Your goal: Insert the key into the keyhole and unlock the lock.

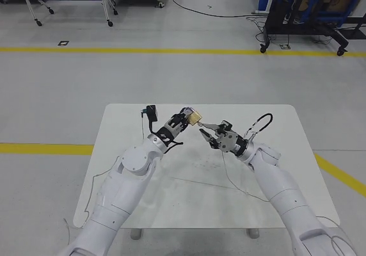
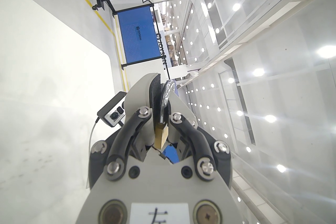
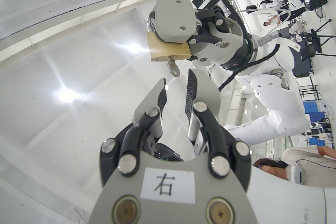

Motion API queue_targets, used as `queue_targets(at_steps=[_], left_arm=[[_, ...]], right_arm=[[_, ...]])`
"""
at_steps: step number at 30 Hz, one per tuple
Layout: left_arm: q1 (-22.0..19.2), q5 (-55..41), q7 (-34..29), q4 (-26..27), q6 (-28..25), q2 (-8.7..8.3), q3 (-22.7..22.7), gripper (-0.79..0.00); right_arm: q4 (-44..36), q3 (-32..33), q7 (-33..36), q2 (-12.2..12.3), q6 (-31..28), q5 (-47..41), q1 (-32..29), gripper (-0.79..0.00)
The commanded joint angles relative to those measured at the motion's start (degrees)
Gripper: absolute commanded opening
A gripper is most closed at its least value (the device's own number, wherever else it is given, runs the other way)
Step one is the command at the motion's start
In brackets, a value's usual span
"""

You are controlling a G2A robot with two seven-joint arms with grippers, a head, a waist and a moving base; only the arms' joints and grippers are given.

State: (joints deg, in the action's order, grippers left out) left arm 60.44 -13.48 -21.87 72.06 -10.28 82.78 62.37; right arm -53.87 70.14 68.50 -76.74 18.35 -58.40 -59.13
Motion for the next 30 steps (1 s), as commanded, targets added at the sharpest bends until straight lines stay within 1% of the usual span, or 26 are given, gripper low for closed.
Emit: queue_targets(at_steps=[1, 3, 4, 6, 11, 17, 18, 20, 22, 23, 26, 30], left_arm=[[-0.2, 0.22, -0.13, -0.03, 0.0, 0.02, -0.06, -0.785], [-0.41, 0.29, -0.46, -0.12, -0.11, 0.04, -0.09, -0.785], [-0.52, 0.3, -0.74, -0.22, -0.17, 0.04, -0.08, -0.785], [-0.7, 0.32, -1.24, -0.38, -0.2, 0.05, -0.13, -0.785], [-1.04, 0.23, -1.81, -0.92, -0.23, 0.13, -0.32, -0.785], [-1.28, 0.21, -2.05, -1.47, -0.49, 0.23, -0.5, -0.785], [-1.29, 0.17, -2.11, -1.56, -0.48, 0.25, -0.52, -0.785], [-1.3, -0.18, -2.23, -1.69, -0.31, 0.3, -0.58, -0.785], [-1.2, -0.67, -2.58, -1.8, -0.38, 0.34, -0.63, -0.785], [-1.11, -0.69, -2.82, -1.81, -0.57, 0.34, -0.66, -0.785], [-0.98, -0.54, -3.62, -1.8, -0.91, 0.3, -0.69, -0.785], [-1.01, -0.04, -4.71, -1.94, -1.71, 0.21, -0.64, -0.785]], right_arm=[[0.09, -0.25, -0.18, -0.04, 0.05, -0.05, 0.09, -0.665], [0.22, -0.46, -0.42, -0.09, -0.04, -0.2, 0.2, -0.653], [0.28, -0.53, -0.46, -0.11, -0.12, -0.31, 0.25, -0.631], [0.4, -0.62, -0.52, -0.14, -0.28, -0.6, 0.31, -0.622], [0.51, -0.41, -1.47, -0.14, -1.54, -1.18, 0.26, -0.628], [0.66, -0.08, -2.22, -0.09, -1.71, -2.1, 0.11, -0.64], [0.79, -0.05, -2.55, -0.1, -1.62, -2.35, 0.13, -0.646], [0.97, -0.06, -3.13, -0.18, -1.42, -3.01, 0.22, -0.69], [1.2, -0.13, -3.39, -0.27, -1.23, -3.7, 0.31, -0.742], [1.36, -0.18, -3.46, -0.31, -1.02, -4.03, 0.37, -0.785], [2.05, -0.48, -3.08, -0.47, 0.18, -5.14, 0.66, -0.785], [3.61, -0.65, -0.9, -0.58, 2.5, -7.0, 1.27, -0.785]])
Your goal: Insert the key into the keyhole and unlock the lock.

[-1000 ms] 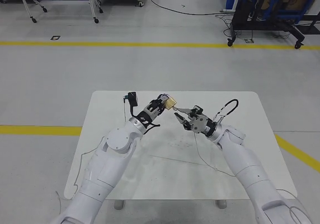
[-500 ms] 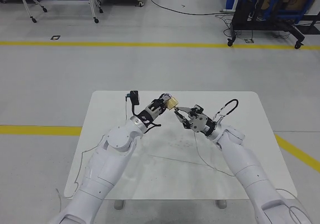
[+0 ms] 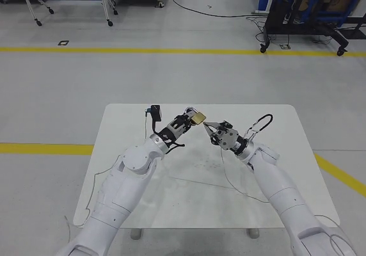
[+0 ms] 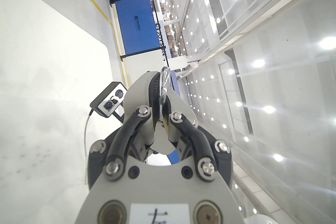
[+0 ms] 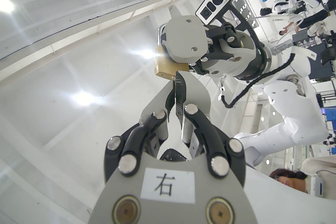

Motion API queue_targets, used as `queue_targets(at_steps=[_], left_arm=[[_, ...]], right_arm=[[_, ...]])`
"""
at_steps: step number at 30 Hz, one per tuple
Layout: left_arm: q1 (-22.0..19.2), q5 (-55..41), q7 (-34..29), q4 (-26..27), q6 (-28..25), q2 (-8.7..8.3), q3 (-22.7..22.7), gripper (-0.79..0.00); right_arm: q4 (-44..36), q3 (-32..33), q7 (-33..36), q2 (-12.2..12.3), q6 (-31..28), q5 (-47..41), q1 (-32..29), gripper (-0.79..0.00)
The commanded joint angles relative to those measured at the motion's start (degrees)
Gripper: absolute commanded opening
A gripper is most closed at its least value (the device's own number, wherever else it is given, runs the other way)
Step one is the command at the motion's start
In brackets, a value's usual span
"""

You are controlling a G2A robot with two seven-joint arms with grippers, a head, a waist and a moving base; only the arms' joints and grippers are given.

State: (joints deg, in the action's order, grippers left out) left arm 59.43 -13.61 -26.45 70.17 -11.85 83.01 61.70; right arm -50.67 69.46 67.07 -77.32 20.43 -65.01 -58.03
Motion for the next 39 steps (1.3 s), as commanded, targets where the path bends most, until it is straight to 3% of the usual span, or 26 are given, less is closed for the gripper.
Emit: queue_targets(at_steps=[1, 13, 22, 23, 25, 26, 27, 35, 39], left_arm=[[0.0, 0.12, -0.17, -0.06, -0.27, -0.02, 0.05, -0.785], [0.5, 4.03, 0.47, -0.18, -2.01, -0.2, -0.33, -0.785], [0.98, 0.92, 0.2, -0.4, -1.44, -0.23, 0.77, -0.785], [0.94, 0.02, -0.01, -0.56, -1.14, -0.23, 1.06, -0.785], [0.93, -1.49, -0.2, -0.84, -0.81, -0.23, 1.56, -0.785], [0.91, -2.3, -0.35, -1.03, -0.59, -0.22, 1.78, -0.785], [0.81, -2.49, -0.52, -1.24, -0.42, -0.24, 1.93, -0.785], [-0.16, -5.37, -2.21, -3.25, 2.8, -0.24, 2.6, -0.785], [-1.74, -1.67, -4.16, -5.07, 6.26, -0.32, 1.03, -0.785]], right_arm=[[0.84, 0.12, 0.55, 0.02, 0.29, -0.39, 0.36, -0.785], [4.65, -0.31, 5.03, 0.23, 8.09, -2.32, 1.9, -0.785], [5.31, -1.17, 5.48, 0.38, 5.95, 0.27, 2.86, -0.785], [5.24, -1.32, 5.43, 0.45, 5.27, 1.14, 2.91, -0.653], [5.16, -1.57, 5.14, 0.55, 4.43, 2.39, 3.0, -0.228], [5.15, -1.64, 5.27, 0.56, 4.4, 2.5, 3.0, -0.08], [5.22, -1.67, 5.37, 0.57, 4.37, 2.51, 3.01, -0.003], [6.11, -0.69, 6.42, 1.42, 1.52, 5.05, 2.57, 0.0], [5.89, 2.84, 4.72, 3.19, -3.38, 9.16, 1.78, 0.0]])
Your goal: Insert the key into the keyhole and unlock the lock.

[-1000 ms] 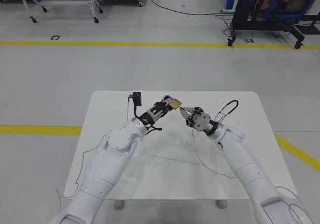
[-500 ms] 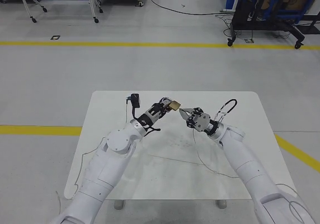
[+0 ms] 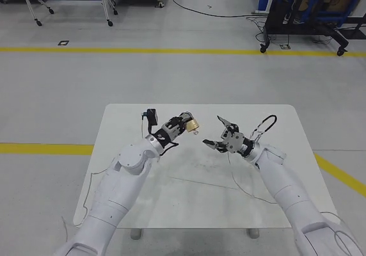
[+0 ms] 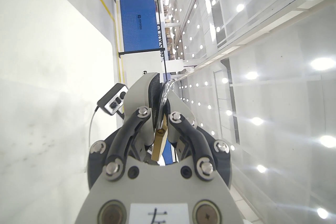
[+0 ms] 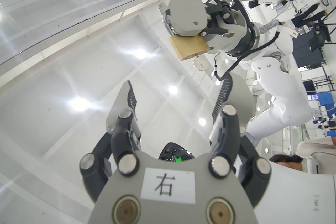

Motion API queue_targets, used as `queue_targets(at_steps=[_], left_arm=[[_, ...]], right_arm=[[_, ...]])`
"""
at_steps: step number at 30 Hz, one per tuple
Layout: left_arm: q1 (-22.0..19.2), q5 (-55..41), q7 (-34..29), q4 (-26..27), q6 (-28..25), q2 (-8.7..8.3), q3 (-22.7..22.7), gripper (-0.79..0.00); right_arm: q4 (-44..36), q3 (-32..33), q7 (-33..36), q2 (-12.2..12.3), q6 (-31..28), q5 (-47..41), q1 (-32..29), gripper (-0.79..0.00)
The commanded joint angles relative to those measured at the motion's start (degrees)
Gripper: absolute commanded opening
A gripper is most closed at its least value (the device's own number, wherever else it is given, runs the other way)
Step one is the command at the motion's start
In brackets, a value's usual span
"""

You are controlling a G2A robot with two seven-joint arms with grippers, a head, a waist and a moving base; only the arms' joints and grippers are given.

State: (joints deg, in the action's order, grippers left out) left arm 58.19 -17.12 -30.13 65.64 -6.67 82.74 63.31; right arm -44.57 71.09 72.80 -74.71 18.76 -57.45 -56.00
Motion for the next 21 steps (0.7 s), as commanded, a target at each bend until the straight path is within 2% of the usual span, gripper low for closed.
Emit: queue_targets(at_steps=[1, 4, 10, 15, 17, 19, 21], left_arm=[[-1.03, 3.43, -1.65, -1.14, 2.51, -0.07, -1.4, -0.785], [-3.15, 11.12, -4.55, -3.08, 5.56, -0.25, -4.27, -0.785], [-6.96, 15.86, -10.41, -7.13, 10.46, 0.21, -8.32, -0.785], [-11.22, 23.79, -15.55, -10.15, 15.57, 0.93, -13.9, -0.785], [-12.37, 26.88, -15.53, -11.15, 17.04, 1.3, -15.86, -0.785], [-13.29, 27.3, -16.04, -11.95, 17.78, 1.7, -16.79, -0.656], [-13.94, 28.7, -16.31, -12.75, 18.27, 2.01, -17.94, -0.619]], right_arm=[[-1.01, 2.62, -1.85, 1.23, -3.15, 2.82, -0.9, 0.0], [-5.63, 8.05, -4.1, 3.44, -5.8, 5.88, -4.48, 0.0], [-20.77, 18.5, -9.81, 6.54, -6.61, 8.31, -16.24, 0.0], [-20.77, 18.5, -9.81, 6.54, -6.61, 8.31, -16.24, 0.0], [-20.77, 18.5, -9.81, 6.54, -6.61, 8.31, -16.24, 0.0], [-20.77, 18.5, -9.81, 6.54, -6.61, 8.31, -16.24, 0.0], [-20.77, 18.5, -9.81, 6.54, -6.61, 8.31, -16.24, 0.0]])
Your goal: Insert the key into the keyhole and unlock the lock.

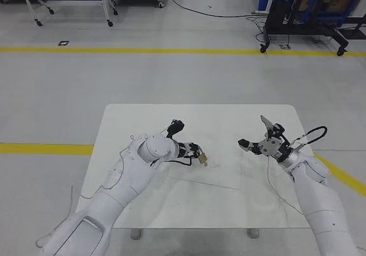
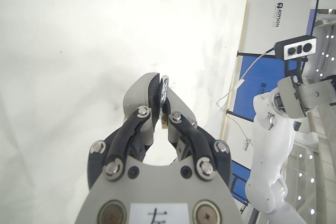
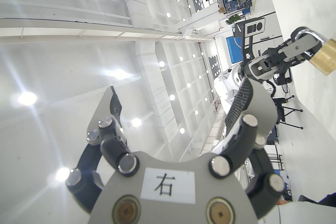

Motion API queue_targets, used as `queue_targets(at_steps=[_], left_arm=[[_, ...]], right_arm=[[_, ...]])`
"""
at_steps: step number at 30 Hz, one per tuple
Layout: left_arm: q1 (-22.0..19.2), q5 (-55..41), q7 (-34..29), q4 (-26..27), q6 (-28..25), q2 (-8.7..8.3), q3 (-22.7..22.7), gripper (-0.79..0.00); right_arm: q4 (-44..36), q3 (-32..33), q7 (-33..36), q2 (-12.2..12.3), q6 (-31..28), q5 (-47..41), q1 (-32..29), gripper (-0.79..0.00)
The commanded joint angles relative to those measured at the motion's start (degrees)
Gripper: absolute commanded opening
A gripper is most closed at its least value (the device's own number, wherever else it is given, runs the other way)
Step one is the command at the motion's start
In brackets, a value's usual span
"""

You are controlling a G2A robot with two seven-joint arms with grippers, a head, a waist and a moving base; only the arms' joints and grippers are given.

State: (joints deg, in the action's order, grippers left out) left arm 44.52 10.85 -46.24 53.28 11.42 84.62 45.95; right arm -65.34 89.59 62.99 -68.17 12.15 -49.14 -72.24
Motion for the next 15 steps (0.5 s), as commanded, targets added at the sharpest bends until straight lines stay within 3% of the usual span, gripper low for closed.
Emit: queue_targets(at_steps=[1, 2, 3, 4, 5, 10, 15], left_arm=[[-0.51, 1.33, -0.37, -0.58, 0.12, 0.25, -1.06, -0.579], [-0.55, 1.29, -0.45, -0.71, 0.0, 0.35, -1.22, -0.548], [-0.53, 0.91, -0.58, -0.75, -0.12, 0.42, -1.17, -0.456], [-0.5, 0.55, -0.68, -0.7, -0.2, 0.44, -1.01, -0.265], [-0.39, -0.04, -0.65, -0.47, -0.38, 0.43, -0.67, 0.0], [0.84, -2.37, 0.73, 3.17, -0.85, -0.2, 2.3, 0.0], [3.78, -2.74, 3.15, 12.52, -0.37, -1.98, 7.98, 0.0]], right_arm=[[0.0, 0.0, 0.0, 0.0, 0.0, 0.0, 0.0, 0.0], [0.0, 0.0, 0.0, 0.0, 0.0, 0.0, 0.0, 0.0], [0.0, 0.0, 0.0, 0.0, 0.0, 0.0, 0.0, 0.0], [0.0, 0.0, 0.0, 0.0, 0.0, 0.0, 0.0, 0.0], [0.0, 0.0, 0.0, 0.0, 0.0, 0.0, 0.0, 0.0], [0.0, 0.0, 0.0, 0.0, 0.0, 0.0, 0.0, 0.0], [-1.62, 0.79, -3.49, 0.05, -2.89, -0.29, -1.33, 0.0]])
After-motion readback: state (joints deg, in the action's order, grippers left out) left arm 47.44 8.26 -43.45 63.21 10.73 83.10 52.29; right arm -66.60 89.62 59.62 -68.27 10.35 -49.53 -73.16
